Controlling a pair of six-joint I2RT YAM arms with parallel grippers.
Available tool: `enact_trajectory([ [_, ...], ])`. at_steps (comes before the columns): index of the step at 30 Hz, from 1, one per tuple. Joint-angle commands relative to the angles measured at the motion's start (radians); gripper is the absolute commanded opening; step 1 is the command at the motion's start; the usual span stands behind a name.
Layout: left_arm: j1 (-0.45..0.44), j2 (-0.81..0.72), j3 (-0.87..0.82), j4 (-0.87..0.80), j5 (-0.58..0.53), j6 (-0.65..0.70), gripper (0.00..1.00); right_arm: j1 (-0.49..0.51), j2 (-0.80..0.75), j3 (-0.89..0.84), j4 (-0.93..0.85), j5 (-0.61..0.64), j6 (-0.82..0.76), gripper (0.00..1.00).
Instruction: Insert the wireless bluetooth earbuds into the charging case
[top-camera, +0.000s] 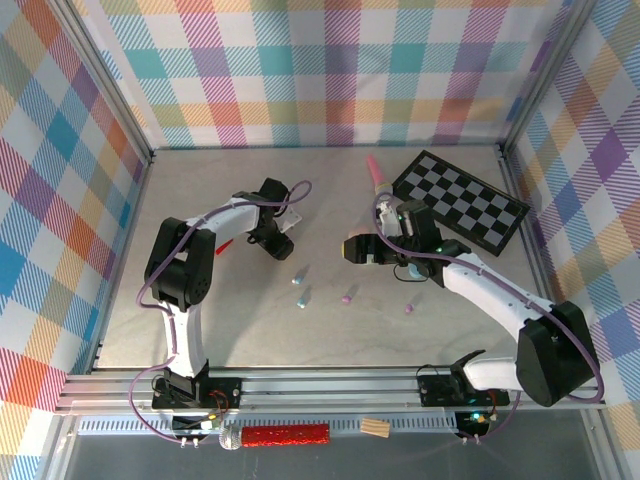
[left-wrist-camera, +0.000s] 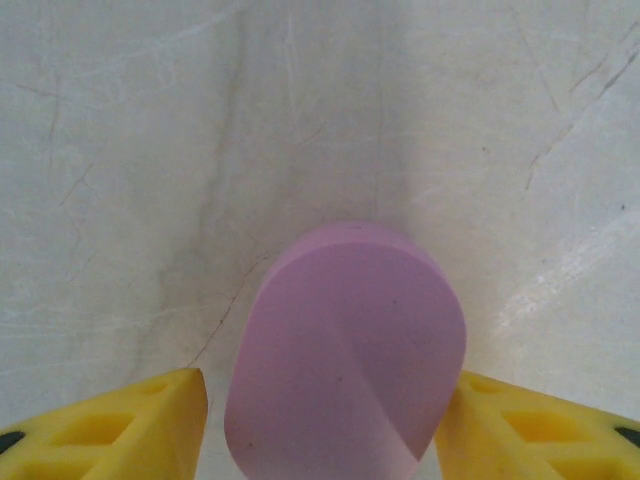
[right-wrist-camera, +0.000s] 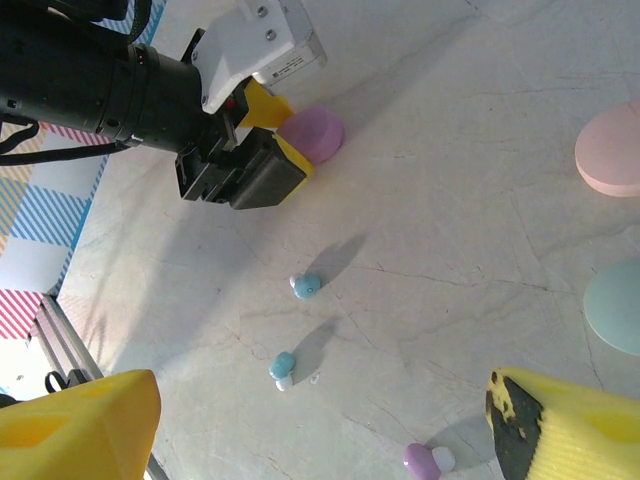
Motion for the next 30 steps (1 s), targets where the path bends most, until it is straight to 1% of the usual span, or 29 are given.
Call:
enact_trajectory([
  [1,0.006,0.008,0.019,-0.027,0.032,0.007,0.56,0.005,0.016,0.014,0.021,-0.005,-0.026,0.84],
  [5,0.006,-0.004,0.01,-0.013,0.062,0.008,0.43,0.005,0.021,0.019,0.022,-0.008,-0.022,0.84],
  [10,0.008,-0.026,-0.013,0.005,0.069,0.006,0.42,0.005,0.009,0.022,0.015,0.0,-0.013,0.84],
  [13,0.008,-0.076,-0.05,0.037,0.094,0.003,0.43,0.005,0.001,0.023,0.017,0.0,0.022,0.84],
  [14,0.008,-0.101,-0.068,0.055,0.118,0.004,0.43,0.004,0.0,0.027,0.017,-0.006,0.034,0.84],
  [19,0.007,-0.252,-0.177,0.182,0.316,0.03,0.43,-0.002,0.006,0.037,0.037,-0.058,0.097,0.84],
  [23,0.002,-0.378,-0.284,0.303,0.47,0.08,0.43,-0.013,0.018,0.043,0.097,-0.15,0.196,0.84],
  [26,-0.009,-0.452,-0.349,0.388,0.539,0.108,0.44,-0.018,0.034,0.068,0.123,-0.225,0.258,0.84],
  [30,-0.047,-0.532,-0.402,0.471,0.583,0.141,0.45,-0.018,0.062,0.109,0.132,-0.316,0.301,0.83],
])
